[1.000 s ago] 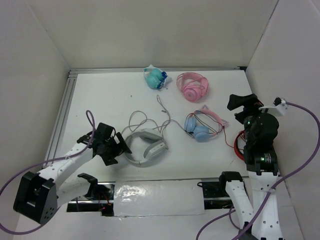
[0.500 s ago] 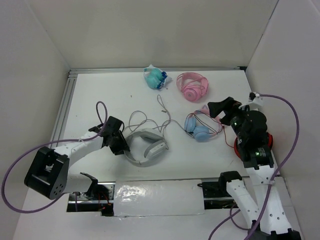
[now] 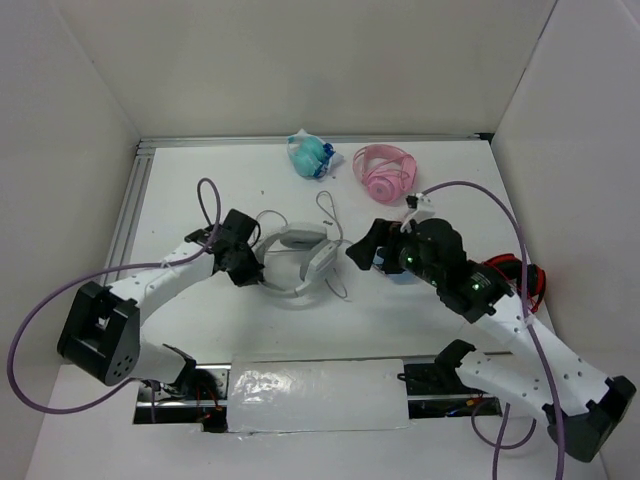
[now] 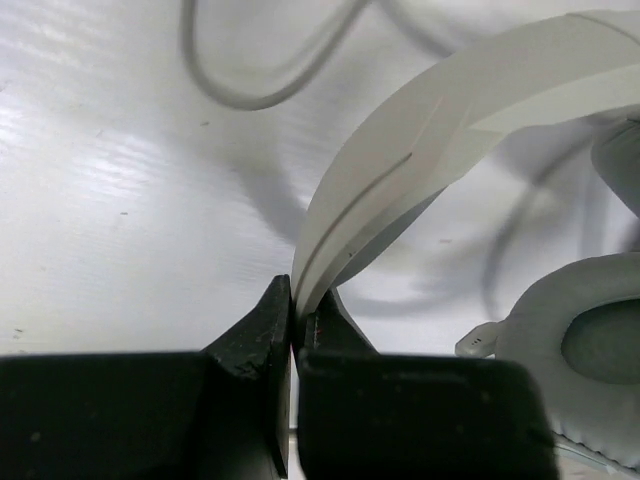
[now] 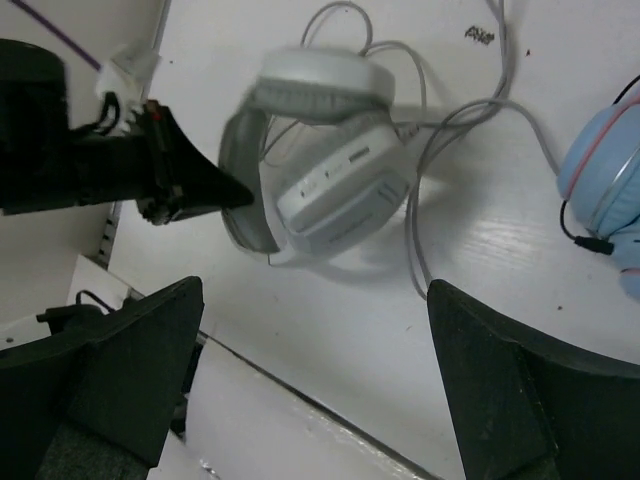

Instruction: Wrap the headphones

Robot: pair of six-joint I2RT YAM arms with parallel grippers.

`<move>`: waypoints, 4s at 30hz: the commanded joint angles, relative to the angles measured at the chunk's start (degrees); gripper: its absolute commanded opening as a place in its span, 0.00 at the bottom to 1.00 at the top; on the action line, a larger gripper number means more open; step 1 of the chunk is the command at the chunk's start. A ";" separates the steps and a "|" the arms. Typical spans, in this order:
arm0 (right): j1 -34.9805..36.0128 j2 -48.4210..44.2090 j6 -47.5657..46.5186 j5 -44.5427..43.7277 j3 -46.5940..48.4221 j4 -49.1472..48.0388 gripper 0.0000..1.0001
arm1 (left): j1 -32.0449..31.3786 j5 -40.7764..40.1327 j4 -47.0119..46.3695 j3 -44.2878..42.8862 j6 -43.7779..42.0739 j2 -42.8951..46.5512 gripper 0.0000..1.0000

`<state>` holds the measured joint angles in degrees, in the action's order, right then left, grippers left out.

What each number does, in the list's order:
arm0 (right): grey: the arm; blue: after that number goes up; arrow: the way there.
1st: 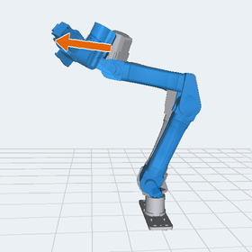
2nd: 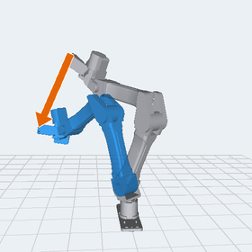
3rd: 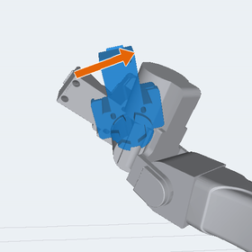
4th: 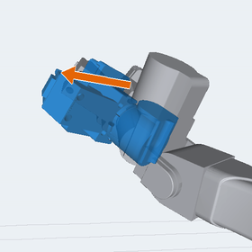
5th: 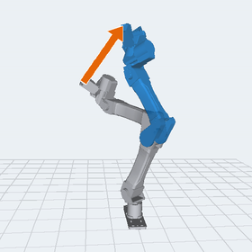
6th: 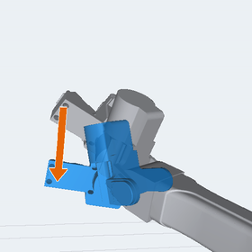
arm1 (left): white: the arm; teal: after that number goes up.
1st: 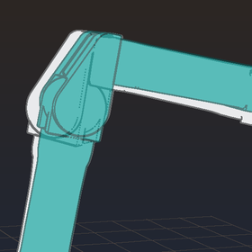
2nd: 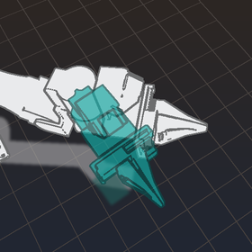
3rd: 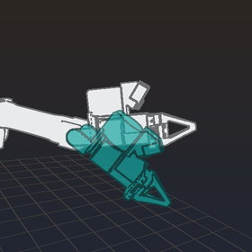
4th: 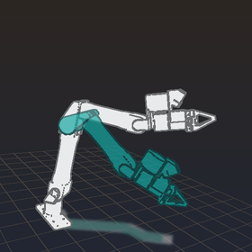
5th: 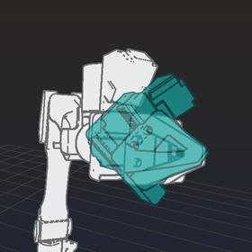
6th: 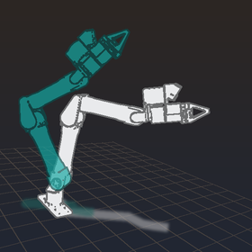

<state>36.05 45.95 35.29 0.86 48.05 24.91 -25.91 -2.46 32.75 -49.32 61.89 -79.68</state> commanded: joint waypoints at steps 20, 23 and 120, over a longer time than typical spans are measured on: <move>21.07 22.33 43.73 -27.22 6.97 -6.17 1.00 | -6.61 -4.05 7.24 -17.56 26.18 4.18 0.00; 21.16 26.10 42.68 -28.46 11.77 -4.26 1.00 | -8.27 -4.39 7.41 -18.00 28.71 4.27 0.00; 18.35 57.14 22.37 -23.18 50.20 26.59 0.79 | -12.15 -24.87 8.37 -8.16 29.34 15.34 0.00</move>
<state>55.59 101.97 57.32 -20.75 93.12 49.87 -37.67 -24.38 44.47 -56.86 90.17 -66.39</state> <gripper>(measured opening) 0.822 0.437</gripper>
